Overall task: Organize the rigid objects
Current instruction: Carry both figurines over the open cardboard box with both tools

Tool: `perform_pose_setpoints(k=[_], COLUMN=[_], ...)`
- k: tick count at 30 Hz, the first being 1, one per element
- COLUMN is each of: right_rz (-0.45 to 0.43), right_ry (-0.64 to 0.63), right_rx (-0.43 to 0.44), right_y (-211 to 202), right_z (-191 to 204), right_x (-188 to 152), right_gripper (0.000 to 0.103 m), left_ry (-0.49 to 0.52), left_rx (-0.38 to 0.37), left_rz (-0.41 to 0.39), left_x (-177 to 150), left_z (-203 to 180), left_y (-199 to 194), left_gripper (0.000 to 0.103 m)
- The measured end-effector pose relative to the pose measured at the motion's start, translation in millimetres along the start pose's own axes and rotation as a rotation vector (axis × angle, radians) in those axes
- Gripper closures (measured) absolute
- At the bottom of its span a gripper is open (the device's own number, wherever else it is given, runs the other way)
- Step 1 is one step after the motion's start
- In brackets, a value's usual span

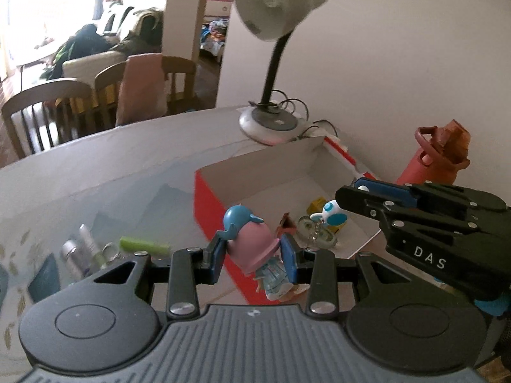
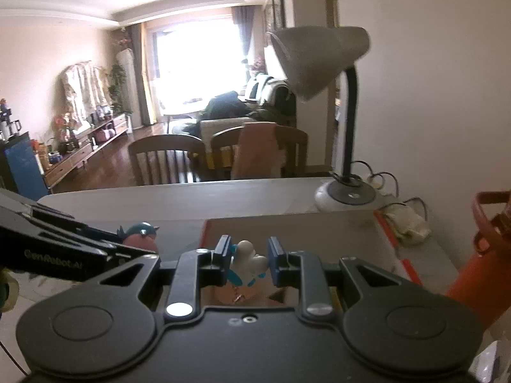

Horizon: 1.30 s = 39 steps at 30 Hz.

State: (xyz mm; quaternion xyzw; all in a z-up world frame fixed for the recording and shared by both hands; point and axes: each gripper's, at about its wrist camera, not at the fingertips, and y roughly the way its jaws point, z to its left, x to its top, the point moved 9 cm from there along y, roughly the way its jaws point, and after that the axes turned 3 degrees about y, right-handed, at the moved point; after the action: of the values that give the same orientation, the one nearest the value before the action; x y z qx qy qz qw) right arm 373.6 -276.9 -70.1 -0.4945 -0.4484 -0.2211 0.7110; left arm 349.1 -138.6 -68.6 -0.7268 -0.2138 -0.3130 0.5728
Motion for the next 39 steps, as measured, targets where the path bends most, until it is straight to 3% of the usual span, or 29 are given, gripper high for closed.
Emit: perform_pose_setpoints(k=[14,28,39], right_rz=[0.089,0.209,0.266], right_ry=[0.024,-0.015,-0.049], right_rx=[-0.045,-0.013,0.010], right_y=[24.9,65.7,81.7], right_z=[-50.5,-49.5,-40.6], right_x=[-35.6,-73.9,-91.0], right_gripper=[0.080,0.080,0.080], left_ry=[0.051,0.085,0.126], left_rx=[-0.011,0.056,0.071], left_rz=[0.080,0.158,0.227], left_x=[31.5,37.6,32.7], left_z=[-29.3,-24.9,-22.8], left_y=[89.4,174.5,215.0], left_gripper=[0.067,0.067,0.066])
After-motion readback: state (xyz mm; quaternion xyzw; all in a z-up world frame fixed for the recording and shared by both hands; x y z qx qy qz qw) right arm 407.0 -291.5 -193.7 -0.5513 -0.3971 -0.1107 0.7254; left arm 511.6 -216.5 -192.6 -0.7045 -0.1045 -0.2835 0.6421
